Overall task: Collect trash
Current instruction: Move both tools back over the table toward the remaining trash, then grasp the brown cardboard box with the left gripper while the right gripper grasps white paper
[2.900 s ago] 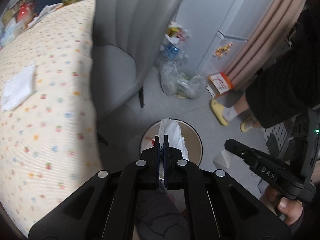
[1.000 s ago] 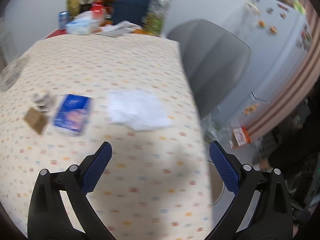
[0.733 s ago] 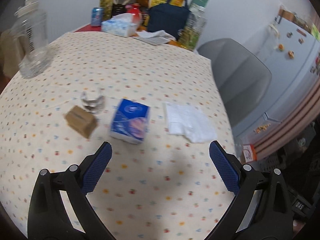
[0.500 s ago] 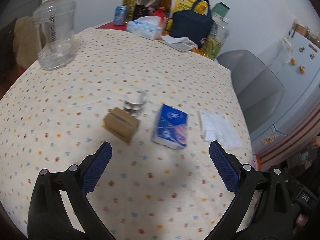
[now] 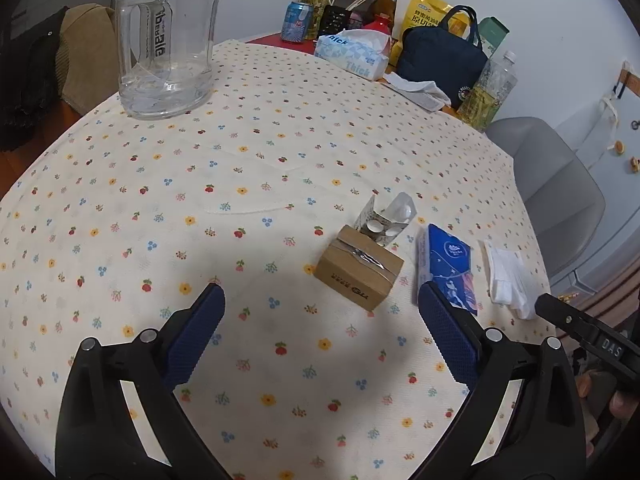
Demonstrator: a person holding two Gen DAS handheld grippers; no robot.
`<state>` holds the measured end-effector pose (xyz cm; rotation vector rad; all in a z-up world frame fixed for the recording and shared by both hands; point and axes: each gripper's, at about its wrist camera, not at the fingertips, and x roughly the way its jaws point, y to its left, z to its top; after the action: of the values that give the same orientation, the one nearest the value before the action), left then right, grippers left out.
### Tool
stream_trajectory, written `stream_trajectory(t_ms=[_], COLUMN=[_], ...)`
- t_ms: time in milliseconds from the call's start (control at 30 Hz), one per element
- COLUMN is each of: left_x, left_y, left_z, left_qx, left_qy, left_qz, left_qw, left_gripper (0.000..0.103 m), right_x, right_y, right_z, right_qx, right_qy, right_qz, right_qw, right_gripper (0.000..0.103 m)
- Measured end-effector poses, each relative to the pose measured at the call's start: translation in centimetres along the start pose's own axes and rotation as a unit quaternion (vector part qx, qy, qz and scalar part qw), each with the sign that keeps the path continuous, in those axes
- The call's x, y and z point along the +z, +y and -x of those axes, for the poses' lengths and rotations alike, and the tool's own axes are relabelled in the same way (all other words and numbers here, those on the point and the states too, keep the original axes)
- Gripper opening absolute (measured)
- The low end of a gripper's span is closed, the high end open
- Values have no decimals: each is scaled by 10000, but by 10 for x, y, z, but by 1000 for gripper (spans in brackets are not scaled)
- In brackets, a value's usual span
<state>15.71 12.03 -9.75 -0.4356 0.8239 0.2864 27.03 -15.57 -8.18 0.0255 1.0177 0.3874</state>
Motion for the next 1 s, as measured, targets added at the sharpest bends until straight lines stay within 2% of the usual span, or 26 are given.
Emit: stream_trajectory(t_ms=[167,333,367,433,500,533,567,600,667,1000], left_x=[4,4,4,4,5,5,5,5,5,3], left_y=[-6,-15,-17,-20,-18,-16,-17,-17,-18,-42], left_z=[-13,-29,-29,-31,-28,-23,-19,-14,-6,39], left_qx=[62,111,116,-14,-66,-153,-157,-128,-145,-444], left_qy=[57,141,95,98,151,123,85,25,-50,-326], left_qz=[-141,-324,-374,-450,-376,-287,-292,-325,-325,-515], left_qw=[9999,9993,9992,9989,9992,9994,9994,9994,9994,9971], left_gripper=[90,78,74,51,51,51,51,51,51,51], right_x=[8,12,13,13,12,12,11,10,7,-14], right_y=[2,2,1,0,0,2,3,2,4,-4], right_z=[-19,-32,-37,-44,-42,-40,-36,-33,-24,27], right_qx=[-204,-428,-469,-507,-435,-410,-286,-67,-16,607], right_qy=[122,212,268,356,253,253,299,361,288,-132], right_qz=[23,134,140,147,187,234,259,206,236,-59], right_qw=[9997,9988,9984,9980,9986,9986,9988,9991,9993,9981], right_gripper=[94,94,93,90,72,43,18,15,11,9])
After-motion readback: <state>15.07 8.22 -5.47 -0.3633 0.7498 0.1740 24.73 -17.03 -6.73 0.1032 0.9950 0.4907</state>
